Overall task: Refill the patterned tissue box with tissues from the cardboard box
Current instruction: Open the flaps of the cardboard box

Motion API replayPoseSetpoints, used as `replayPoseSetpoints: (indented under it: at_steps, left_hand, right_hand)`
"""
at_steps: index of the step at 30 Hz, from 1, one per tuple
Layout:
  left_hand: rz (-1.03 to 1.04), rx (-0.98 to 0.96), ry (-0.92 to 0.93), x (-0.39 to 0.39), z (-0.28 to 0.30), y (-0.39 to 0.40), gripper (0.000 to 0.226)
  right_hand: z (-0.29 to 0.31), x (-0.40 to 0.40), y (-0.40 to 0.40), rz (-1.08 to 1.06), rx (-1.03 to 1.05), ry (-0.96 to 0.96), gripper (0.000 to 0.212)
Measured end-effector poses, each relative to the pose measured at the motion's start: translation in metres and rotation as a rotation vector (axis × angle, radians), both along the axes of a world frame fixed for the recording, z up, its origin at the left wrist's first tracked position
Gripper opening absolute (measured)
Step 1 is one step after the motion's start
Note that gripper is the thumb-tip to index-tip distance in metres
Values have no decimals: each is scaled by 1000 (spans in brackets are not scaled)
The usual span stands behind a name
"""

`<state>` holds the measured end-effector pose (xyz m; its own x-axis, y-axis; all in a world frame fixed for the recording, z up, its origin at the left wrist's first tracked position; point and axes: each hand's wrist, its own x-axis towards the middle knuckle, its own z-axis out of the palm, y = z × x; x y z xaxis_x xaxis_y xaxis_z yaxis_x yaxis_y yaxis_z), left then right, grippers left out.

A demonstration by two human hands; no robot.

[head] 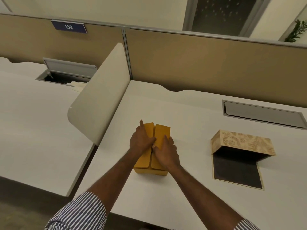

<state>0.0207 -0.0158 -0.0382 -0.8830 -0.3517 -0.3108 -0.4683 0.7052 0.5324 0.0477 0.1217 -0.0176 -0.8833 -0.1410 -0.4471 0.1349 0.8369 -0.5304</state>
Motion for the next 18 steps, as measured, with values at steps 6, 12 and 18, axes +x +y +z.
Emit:
replayPoseSetpoints:
  at_steps: [6, 12, 18]
  left_hand:
    - [-20, 59, 14, -1, 4, -8, 108]
    - [45, 360, 95, -2, 15, -39, 67]
    - [165, 498, 114, -3, 19, -94, 54]
  right_hand:
    - [6, -2, 0, 16, 12, 7, 92]
    - [11, -1, 3, -30, -88, -9, 89]
    - [16, -9, 51, -386, -459, -31, 58]
